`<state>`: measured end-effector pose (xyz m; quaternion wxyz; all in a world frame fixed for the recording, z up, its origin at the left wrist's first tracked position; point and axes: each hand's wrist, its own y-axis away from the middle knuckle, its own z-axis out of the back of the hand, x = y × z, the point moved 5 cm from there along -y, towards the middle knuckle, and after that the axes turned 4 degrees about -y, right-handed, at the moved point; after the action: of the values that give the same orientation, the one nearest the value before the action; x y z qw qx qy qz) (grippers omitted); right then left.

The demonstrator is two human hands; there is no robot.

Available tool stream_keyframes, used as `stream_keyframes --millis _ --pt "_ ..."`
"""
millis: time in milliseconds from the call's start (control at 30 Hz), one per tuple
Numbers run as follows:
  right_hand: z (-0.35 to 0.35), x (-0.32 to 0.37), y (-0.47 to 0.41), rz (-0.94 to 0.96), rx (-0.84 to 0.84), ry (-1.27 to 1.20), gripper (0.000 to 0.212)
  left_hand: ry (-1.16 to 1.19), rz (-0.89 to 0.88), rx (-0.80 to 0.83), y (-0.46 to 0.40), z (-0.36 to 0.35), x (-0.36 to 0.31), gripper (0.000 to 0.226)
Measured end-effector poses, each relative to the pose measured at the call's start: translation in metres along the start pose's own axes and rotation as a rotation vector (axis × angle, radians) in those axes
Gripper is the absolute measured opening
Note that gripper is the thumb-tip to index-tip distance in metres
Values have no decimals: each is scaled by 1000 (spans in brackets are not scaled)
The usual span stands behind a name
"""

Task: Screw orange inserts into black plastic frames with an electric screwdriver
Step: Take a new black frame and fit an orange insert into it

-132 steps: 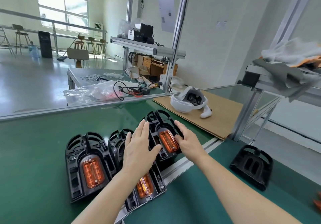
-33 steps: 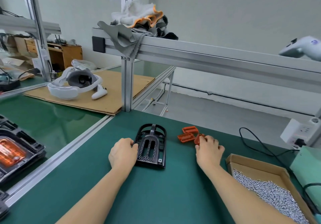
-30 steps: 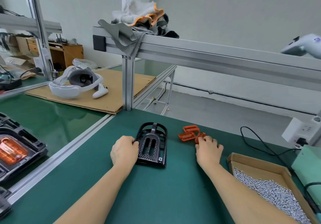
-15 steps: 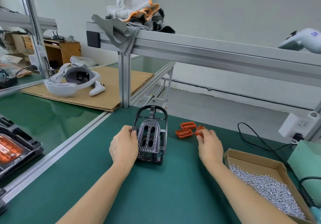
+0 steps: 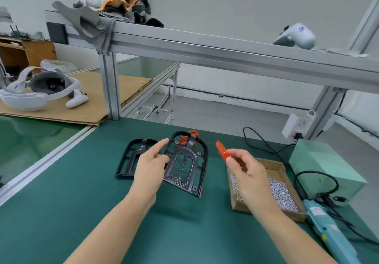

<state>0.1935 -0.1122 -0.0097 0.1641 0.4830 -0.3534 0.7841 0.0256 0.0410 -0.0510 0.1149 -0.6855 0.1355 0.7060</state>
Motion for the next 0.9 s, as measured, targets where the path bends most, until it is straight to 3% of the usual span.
stream_keyframes --millis 200,400,533,633,700,800,900 --pt "-1 -5 38 -57 98 -117 19 28 -20 56 30 -9 -15 43" --pt "-10 -20 57 -488 47 -909 17 -31 -101 39 55 -8 -40 21" --pt "-11 -23 62 -677 -3 -1179 15 -404 -188 37 61 -10 -57 15" --pt "-9 -23 65 -722 -21 -1242 12 -813 -281 -75 61 -22 -76 30" --pt "-7 -24 65 -701 -39 -1222 14 -954 -331 -82 59 -41 -84 37" --pt "5 -25 62 -595 -114 -1164 19 -1017 -374 25 55 -76 -84 50" --pt "23 -24 60 -492 -181 -1112 18 -905 -280 245 49 -100 -71 50"
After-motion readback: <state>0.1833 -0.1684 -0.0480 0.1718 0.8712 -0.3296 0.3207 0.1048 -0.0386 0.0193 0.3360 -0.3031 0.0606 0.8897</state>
